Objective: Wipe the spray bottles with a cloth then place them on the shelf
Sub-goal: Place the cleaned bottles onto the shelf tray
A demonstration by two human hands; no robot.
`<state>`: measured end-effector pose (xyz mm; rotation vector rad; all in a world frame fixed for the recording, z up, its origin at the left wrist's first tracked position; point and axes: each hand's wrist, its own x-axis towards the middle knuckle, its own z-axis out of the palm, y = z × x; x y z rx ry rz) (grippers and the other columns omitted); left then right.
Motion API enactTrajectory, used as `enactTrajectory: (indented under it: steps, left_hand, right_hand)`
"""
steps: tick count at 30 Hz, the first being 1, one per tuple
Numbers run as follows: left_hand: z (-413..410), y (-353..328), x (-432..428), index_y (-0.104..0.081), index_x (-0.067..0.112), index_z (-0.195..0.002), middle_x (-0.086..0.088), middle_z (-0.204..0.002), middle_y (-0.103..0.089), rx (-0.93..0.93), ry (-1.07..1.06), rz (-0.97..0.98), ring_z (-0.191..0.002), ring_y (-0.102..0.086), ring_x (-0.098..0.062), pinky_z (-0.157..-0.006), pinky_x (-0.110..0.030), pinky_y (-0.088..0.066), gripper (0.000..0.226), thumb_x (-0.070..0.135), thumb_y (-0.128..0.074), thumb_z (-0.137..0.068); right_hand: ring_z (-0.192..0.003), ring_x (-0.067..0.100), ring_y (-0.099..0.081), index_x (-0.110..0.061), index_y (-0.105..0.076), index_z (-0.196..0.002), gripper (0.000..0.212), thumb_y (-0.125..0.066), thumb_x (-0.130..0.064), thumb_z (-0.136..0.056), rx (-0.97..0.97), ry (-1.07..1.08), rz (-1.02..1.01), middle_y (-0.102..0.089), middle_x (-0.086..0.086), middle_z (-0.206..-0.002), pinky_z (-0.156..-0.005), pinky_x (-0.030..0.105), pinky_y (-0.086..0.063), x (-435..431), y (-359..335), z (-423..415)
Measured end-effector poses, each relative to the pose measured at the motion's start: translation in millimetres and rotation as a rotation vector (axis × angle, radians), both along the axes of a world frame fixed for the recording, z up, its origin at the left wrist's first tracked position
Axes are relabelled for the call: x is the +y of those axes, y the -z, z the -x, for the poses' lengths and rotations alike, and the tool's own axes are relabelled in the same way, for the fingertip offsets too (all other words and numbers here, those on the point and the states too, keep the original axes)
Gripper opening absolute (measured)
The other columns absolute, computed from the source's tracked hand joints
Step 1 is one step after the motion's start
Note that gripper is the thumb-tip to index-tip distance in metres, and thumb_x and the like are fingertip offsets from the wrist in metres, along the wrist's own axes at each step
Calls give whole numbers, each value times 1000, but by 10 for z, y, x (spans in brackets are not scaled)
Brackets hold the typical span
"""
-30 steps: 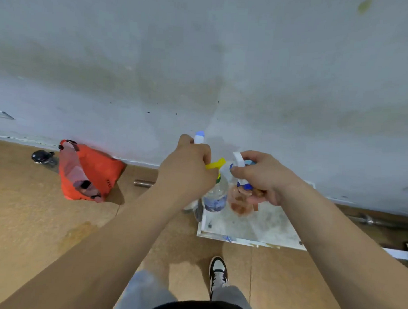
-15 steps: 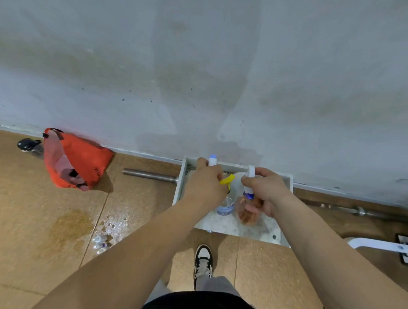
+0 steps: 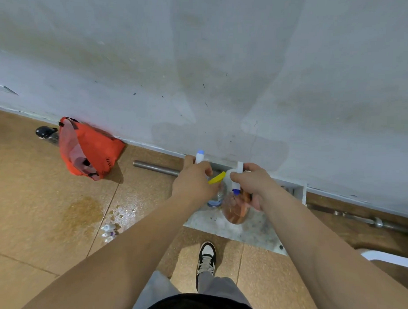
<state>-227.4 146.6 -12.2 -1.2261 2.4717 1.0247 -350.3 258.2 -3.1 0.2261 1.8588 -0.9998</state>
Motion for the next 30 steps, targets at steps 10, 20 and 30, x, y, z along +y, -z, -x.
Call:
enactTrajectory:
  steps: [10,20,30]
  left_hand:
    - [-249,41,121,-68,28,-122,4,-150,-37,200,-191,-119,-112,-53,-14,-91,-27,-42,48,62,-71,-88]
    - [-529,146,151,-59,19,-133,-2,-145,-47,227,-171,-48,-103,-54,-14,-78,-23,-40,40,24,-68,-95]
    - [-803,163,246,-56,26,-134,4,-122,-64,265,-305,-216,-101,-64,-11,-80,-34,-57,59,64,-62,-89]
  right_hand:
    - [-39,8,-52,-35,-52,-143,48,-70,-31,-99,-67,35,74,-61,3,-82,-51,30,-57,334,117,-101]
    - [-103,38,-59,-36,-31,-138,90,-71,-18,-58,-137,95,-65,-48,10,-137,-62,63,-60,598,474,-127]
    - [-112,42,-56,-20,-44,-133,69,-73,-28,-71,65,51,-146,-40,10,-140,-56,57,-61,661,186,-311]
